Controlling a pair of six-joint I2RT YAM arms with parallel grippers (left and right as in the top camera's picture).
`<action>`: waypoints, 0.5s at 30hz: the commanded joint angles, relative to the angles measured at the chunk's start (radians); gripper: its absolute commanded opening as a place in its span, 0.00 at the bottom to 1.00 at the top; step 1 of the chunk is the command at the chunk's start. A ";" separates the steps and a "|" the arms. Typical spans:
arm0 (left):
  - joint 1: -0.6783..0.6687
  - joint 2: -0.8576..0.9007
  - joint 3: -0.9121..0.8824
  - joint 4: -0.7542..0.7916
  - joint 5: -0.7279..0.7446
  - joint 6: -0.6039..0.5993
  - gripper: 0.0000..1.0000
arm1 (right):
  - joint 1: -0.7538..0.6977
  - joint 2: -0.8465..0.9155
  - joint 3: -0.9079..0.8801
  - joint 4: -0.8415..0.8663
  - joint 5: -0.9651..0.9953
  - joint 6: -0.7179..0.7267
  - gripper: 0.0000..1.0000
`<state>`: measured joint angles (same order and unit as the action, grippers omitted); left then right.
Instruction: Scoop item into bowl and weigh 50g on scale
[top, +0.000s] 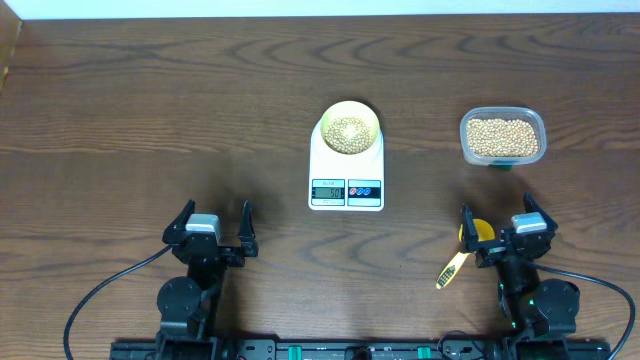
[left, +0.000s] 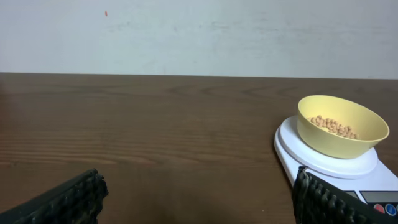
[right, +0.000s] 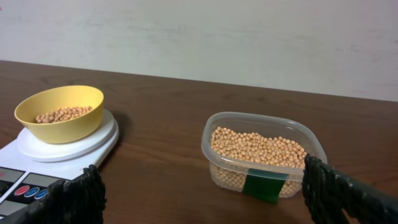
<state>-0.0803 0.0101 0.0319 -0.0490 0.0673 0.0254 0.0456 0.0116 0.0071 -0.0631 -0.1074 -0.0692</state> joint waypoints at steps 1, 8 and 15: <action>0.003 -0.009 -0.028 -0.020 -0.016 0.024 0.98 | 0.005 -0.006 -0.002 -0.005 0.004 0.012 0.99; 0.019 -0.009 -0.028 -0.019 -0.015 0.026 0.98 | 0.005 -0.006 -0.002 -0.005 0.004 0.012 0.99; 0.038 -0.009 -0.028 -0.018 0.008 0.060 0.98 | 0.005 -0.006 -0.002 -0.005 0.004 0.012 0.99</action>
<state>-0.0463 0.0101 0.0319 -0.0494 0.0643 0.0368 0.0456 0.0116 0.0071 -0.0631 -0.1074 -0.0692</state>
